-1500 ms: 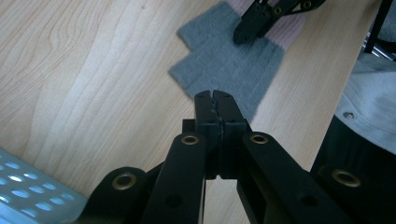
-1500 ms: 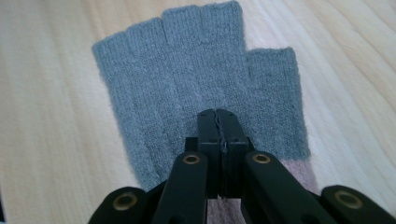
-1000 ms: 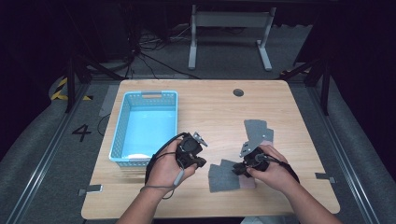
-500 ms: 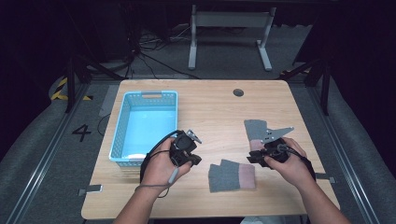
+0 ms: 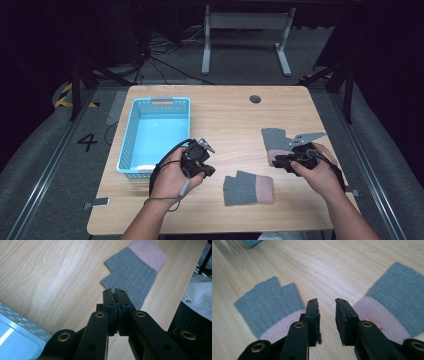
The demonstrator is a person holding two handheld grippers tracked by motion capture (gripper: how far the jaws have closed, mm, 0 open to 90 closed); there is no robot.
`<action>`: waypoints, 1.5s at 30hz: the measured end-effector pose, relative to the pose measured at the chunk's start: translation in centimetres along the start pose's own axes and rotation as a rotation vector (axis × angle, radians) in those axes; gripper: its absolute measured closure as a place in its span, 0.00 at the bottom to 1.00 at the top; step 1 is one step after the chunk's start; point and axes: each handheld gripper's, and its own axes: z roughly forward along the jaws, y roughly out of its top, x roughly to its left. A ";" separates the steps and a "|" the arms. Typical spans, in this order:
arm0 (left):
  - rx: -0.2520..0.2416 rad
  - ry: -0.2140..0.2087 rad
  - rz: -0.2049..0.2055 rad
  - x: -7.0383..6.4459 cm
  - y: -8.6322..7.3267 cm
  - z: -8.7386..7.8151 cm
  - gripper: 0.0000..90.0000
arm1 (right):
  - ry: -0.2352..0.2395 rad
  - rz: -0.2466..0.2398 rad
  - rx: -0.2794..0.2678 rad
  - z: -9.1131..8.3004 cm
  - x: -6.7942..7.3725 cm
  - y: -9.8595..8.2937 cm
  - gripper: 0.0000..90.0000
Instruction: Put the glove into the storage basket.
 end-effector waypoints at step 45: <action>0.000 0.000 0.002 -0.1 0.0 -0.2 0.97 | -0.103 0.126 0.172 4.9 -4.3 0.6 1.00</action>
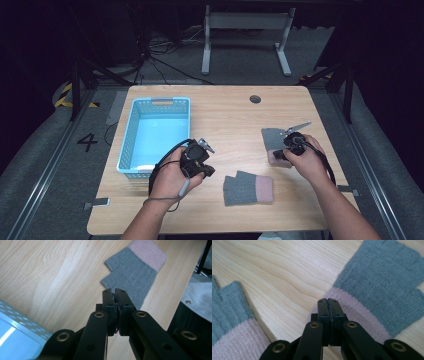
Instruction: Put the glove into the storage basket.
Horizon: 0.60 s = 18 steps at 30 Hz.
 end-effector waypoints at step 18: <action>0.006 -0.007 0.004 -0.1 0.2 0.3 0.97 | -0.011 0.030 0.018 -0.1 -1.2 -1.3 1.00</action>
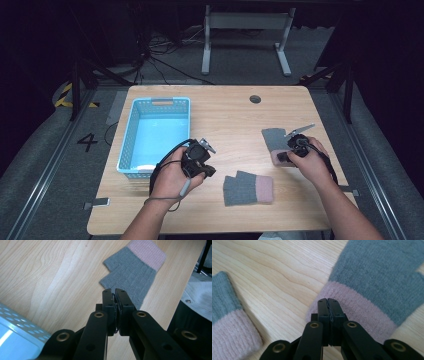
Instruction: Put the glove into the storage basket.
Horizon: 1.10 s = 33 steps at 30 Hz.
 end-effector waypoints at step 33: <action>0.005 -0.001 0.001 0.1 0.2 -0.1 0.95 | -0.094 0.117 -0.002 -3.0 -5.2 -2.1 0.96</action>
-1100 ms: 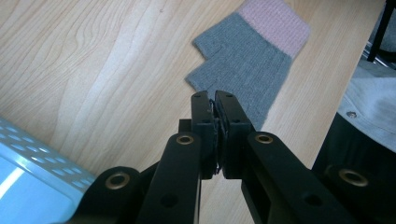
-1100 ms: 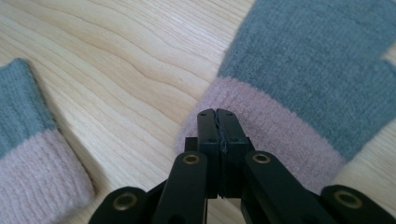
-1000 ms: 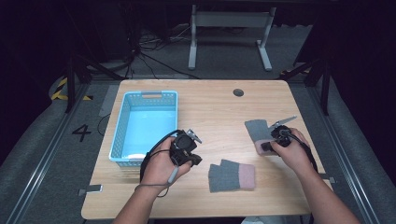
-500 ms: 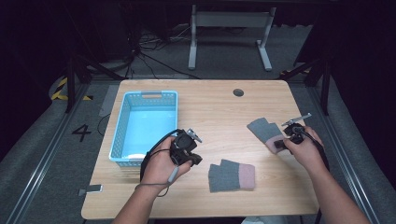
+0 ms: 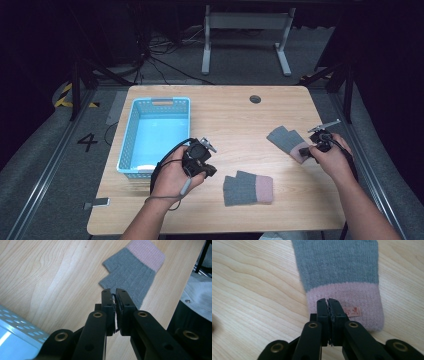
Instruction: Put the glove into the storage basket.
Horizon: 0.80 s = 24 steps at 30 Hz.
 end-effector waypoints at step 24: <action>-0.006 0.002 -0.001 0.0 -0.2 -0.3 0.95 | 0.011 -0.039 -0.011 -1.4 0.5 2.6 0.83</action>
